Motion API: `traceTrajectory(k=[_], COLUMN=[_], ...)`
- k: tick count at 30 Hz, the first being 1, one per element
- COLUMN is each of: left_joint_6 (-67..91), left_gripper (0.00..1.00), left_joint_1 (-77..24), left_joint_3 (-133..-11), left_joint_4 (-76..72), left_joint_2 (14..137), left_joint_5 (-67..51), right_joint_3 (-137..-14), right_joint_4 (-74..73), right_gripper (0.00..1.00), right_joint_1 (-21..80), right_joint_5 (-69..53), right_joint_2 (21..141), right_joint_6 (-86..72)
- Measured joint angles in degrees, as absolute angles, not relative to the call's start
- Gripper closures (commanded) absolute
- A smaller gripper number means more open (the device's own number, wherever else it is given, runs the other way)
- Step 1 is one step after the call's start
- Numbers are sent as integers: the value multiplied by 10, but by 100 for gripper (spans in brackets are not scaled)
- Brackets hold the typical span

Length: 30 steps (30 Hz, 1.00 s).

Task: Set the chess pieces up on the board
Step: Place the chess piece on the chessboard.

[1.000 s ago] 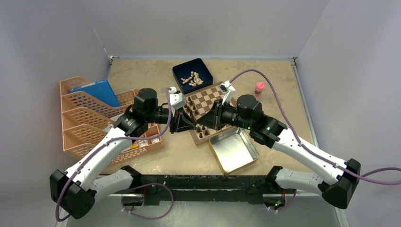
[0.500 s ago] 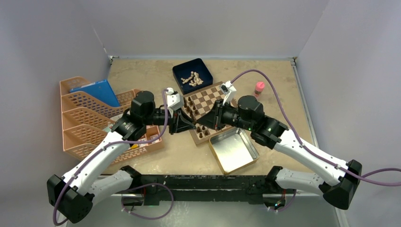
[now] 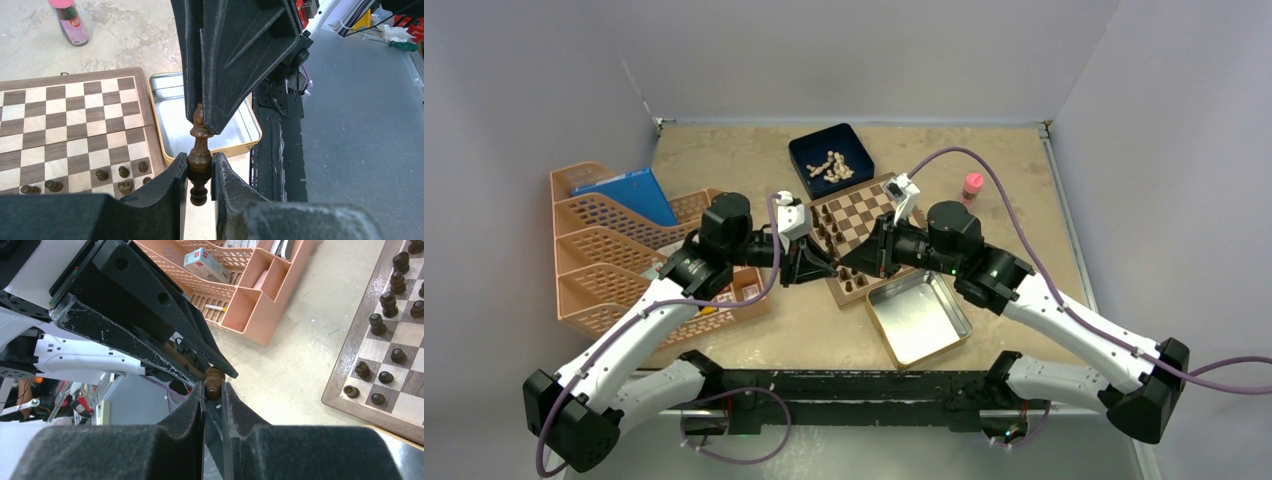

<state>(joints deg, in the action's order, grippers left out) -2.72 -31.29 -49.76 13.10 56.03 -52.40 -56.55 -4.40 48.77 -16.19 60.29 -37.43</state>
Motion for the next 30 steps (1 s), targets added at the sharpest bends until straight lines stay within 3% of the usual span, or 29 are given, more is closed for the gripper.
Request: traceTrajectory(k=[3, 7, 22, 27, 30], left_joint_6=[-34, -42, -70, -78, -82], left_gripper=[95, 87, 81, 85, 80], left_joint_1=[-313, -313, -317, -317, -317], left_joint_3=[-498, -512, -547, -553, -558], left_joint_4=[133, 149, 184, 191, 193], left_joint_2=[562, 574, 589, 589, 589], left_joint_5=[-522, -512, -497, -496, -497], right_joint_3=[-566, -566, -566, -566, -565], right_joint_4=[-44, -44, -41, -37, -32], right_gripper=[100, 100, 100, 100, 100], right_joint_1=[487, 485, 479, 480, 479], right_joint_5=[-164, -164, -156, -157, -159], right_joint_2=[603, 603, 595, 593, 590], right_joint_6=[-370, -364, -364, -364, -365])
